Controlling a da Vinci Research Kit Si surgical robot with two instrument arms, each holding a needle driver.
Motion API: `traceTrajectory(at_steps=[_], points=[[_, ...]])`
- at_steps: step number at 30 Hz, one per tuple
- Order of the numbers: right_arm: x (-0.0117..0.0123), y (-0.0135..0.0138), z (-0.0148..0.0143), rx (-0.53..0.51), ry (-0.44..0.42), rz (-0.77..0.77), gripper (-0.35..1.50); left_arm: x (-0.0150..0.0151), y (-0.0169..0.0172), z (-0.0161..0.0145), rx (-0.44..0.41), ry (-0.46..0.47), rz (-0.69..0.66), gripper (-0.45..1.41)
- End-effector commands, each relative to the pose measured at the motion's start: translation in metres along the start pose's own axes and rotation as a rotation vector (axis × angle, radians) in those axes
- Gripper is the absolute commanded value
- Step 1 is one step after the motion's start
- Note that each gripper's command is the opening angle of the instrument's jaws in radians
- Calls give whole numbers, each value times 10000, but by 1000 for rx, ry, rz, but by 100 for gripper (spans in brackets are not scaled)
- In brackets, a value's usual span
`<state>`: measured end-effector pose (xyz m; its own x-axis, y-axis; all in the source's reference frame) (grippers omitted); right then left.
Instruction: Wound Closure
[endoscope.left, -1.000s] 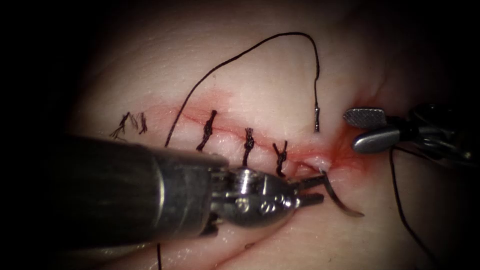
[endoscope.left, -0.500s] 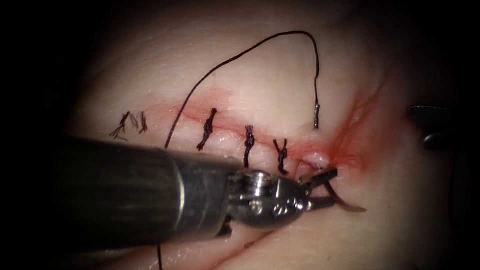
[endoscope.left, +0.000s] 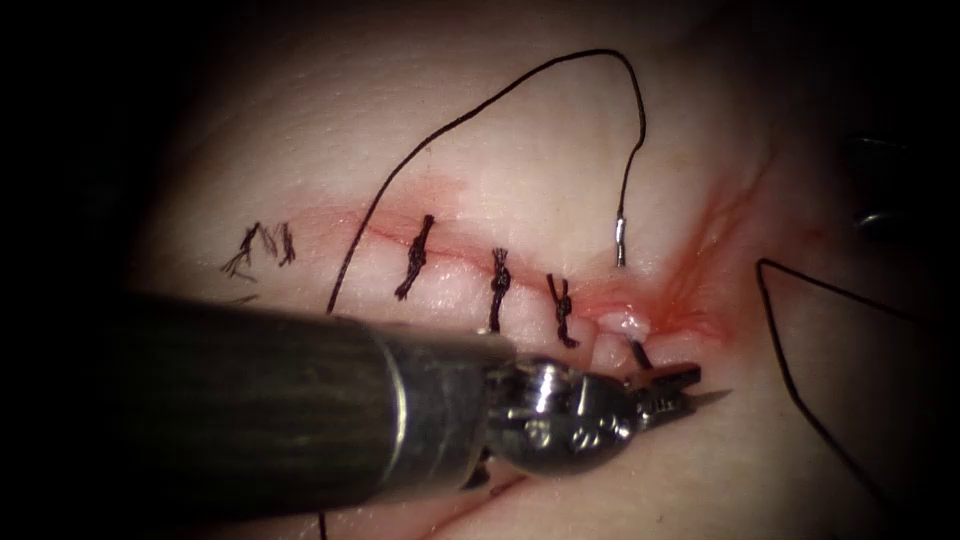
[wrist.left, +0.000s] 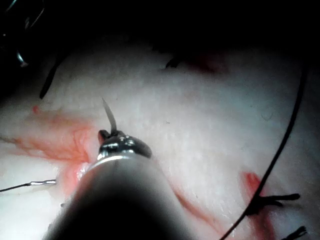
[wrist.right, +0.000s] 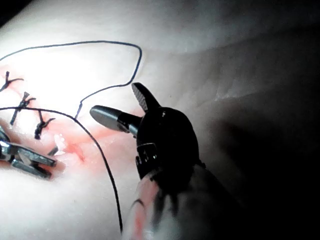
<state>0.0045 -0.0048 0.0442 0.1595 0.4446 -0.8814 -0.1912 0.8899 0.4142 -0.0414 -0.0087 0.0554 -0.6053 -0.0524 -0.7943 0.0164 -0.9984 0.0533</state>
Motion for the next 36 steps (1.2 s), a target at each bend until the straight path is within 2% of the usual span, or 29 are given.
traceTrajectory(at_steps=[1,3,4,7,9,13,14,16,17,19,20,21,22,24,25,28,30,33,36], points=[[5,8,6,-35,-54,-162,111,1,1,6,-1,19,-23,-45],[13,10,6,-15,-134,-293,111,5,3,3,-12,64,-71,-45],[22,10,7,9,-208,-349,118,11,5,-2,-31,121,-145,-45],[30,6,10,24,-283,-379,120,21,5,-13,-56,220,-244,-45],[35,-1,13,19,-295,-366,120,28,3,-21,-77,276,-297,-45],[44,-18,25,35,-262,-342,118,39,2,-35,-123,354,-369,-45],[50,-27,36,54,-235,-318,116,42,1,-39,-137,382,-401,-45],[55,-35,47,75,-207,-271,103,45,2,-45,-154,411,-430,-45],[61,-43,62,99,-219,-236,98,45,2,-50,-167,436,-460,-45],[66,-51,77,112,-242,-148,76,45,2,-57,-177,453,-499,-45],[71,-58,92,113,-242,-78,51,44,1,-65,-182,482,-529,-45],[75,-63,104,124,-244,-14,2,43,0,-76,-196,508,-579,-45],[75,-68,116,129,-262,33,-5,42,-2,-86,-201,539,-613,-45],[68,-76,125,139,-302,112,-6,43,-6,-104,-204,584,-640,-45],[56,-83,127,143,-332,164,-8,43,-8,-116,-208,601,-647,-45],[34,-94,125,152,-383,219,-8,45,-12,-129,-210,603,-637,-45],[18,-100,120,160,-410,250,-3,46,-14,-134,-185,605,-581,-45],[-8,-106,107,166,-439,304,-5,49,-23,-139,-92,570,-415,-45],[-17,-107,96,164,-431,340,-3,51,-35,-141,-14,505,-290,-45]])
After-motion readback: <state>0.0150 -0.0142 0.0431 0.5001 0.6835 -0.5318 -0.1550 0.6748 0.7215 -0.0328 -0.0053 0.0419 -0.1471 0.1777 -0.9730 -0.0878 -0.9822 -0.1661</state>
